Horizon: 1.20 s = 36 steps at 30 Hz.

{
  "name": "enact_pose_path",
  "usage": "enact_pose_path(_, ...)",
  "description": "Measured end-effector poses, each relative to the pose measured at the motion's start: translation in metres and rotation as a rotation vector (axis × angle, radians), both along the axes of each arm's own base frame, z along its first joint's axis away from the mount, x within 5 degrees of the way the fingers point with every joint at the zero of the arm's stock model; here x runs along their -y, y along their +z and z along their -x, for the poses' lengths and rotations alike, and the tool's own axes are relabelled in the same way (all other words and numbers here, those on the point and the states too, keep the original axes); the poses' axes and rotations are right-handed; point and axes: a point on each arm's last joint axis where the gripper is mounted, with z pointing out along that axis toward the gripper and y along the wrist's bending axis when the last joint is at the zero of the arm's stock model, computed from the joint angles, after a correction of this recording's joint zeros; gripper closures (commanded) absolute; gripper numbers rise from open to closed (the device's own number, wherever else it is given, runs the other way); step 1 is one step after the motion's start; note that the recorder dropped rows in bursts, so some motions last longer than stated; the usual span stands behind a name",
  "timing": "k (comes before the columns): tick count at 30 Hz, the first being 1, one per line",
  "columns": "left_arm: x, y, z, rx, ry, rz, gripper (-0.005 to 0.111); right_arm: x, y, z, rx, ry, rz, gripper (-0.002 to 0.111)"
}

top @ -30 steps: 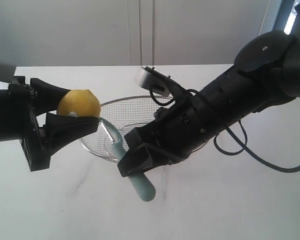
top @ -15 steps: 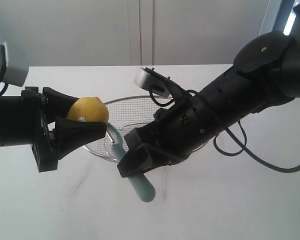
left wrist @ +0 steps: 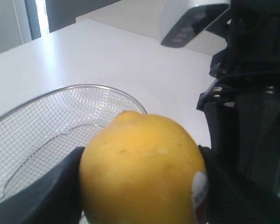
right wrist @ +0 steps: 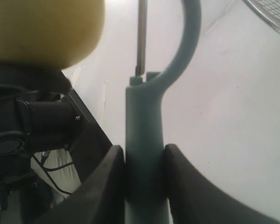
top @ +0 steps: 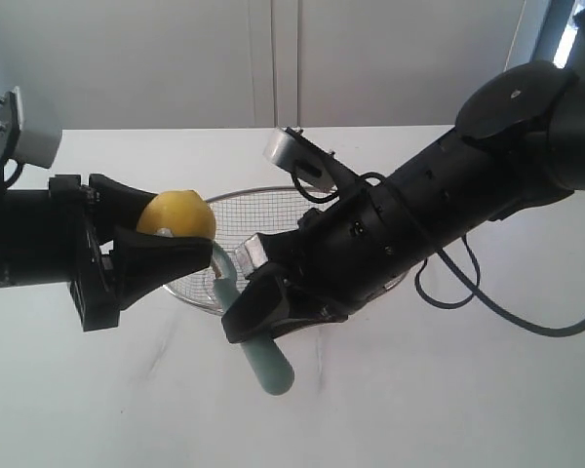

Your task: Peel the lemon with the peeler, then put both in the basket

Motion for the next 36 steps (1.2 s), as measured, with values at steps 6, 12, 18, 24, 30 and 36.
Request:
enact_pose_path(6,0.003,-0.002,-0.007,-0.013,-0.010,0.004,0.106,0.000,0.000,0.000,-0.052,-0.043,0.008,0.108)
enact_pose_path(12,0.003,-0.001,-0.007,-0.014,-0.009,0.009,0.106,0.000,0.000,0.000,-0.071,-0.061,0.011,0.108)
enact_pose_path(18,0.003,-0.001,-0.007,-0.012,-0.009,0.009,0.106,0.000,0.000,-0.002,-0.064,-0.077,0.012,0.108)
enact_pose_path(24,0.003,-0.001,-0.007,-0.012,-0.009,0.009,0.106,0.000,0.000,-0.002,-0.062,-0.080,0.013,0.108)
enact_pose_path(30,0.003,-0.001,-0.007,-0.012,-0.007,0.011,0.106,0.003,0.003,-0.003,-0.052,-0.093,0.008,0.108)
enact_pose_path(36,0.003,0.000,-0.008,-0.011,-0.007,0.011,0.106,0.019,0.018,-0.009,0.002,-0.159,-0.019,0.108)
